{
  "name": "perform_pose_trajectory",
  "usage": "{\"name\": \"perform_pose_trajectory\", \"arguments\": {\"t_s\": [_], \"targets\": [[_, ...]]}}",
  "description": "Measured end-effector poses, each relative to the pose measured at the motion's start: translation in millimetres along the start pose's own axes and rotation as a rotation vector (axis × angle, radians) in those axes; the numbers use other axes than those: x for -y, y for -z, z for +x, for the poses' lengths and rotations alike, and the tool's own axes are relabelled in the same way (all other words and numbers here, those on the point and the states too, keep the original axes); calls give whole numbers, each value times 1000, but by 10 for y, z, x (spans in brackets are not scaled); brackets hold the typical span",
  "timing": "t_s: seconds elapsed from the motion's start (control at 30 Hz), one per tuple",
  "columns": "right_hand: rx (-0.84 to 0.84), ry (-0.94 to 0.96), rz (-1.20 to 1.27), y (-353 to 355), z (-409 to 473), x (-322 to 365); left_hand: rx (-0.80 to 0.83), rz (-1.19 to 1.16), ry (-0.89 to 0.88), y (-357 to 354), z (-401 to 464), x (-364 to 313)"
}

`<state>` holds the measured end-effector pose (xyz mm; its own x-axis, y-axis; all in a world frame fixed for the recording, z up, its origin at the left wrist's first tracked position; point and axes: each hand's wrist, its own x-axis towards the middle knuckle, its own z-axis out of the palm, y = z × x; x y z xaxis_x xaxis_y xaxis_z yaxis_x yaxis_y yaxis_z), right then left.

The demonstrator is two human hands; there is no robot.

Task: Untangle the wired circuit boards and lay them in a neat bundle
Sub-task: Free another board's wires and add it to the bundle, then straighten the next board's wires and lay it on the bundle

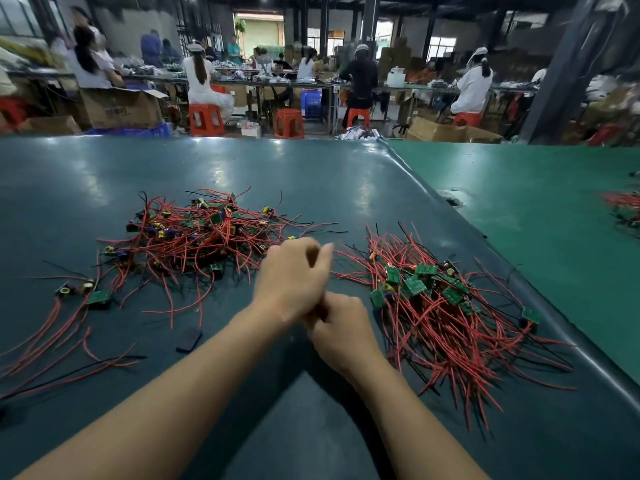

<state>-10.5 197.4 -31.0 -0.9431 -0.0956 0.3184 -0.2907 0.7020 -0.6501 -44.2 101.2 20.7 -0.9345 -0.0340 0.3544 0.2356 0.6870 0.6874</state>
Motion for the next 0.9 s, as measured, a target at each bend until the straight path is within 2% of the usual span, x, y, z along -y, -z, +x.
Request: {"name": "perform_pose_trajectory", "arguments": {"t_s": [0.07,0.17,0.27,0.33,0.53,0.57,0.67,0.73,0.83,0.9], "targets": [[-44,22,23,-37,0,-14,-50,172,-41,131,-47,262],[-67,29,39,-60,-7,-19,-112,578,-66,342,-68,647],[-88,37,48,-56,2,-16,36,745,84,521,-62,972],[-157,21,130,-64,5,-1,121,773,136,611,-67,1115],[-530,-299,322,125,127,-137,72,760,92,756,-80,1196],[-559,-359,426,164,159,-163,65,738,103,772,-79,1192],[-566,-547,960,286,211,-180,44,714,90,814,-99,1191],[-574,-592,1140,359,221,-190,58,712,88,829,-110,1172],[-556,-545,981,345,192,-145,98,702,124,840,-122,1128],[-473,-412,800,235,139,-60,103,609,153,862,-149,1101]]}}
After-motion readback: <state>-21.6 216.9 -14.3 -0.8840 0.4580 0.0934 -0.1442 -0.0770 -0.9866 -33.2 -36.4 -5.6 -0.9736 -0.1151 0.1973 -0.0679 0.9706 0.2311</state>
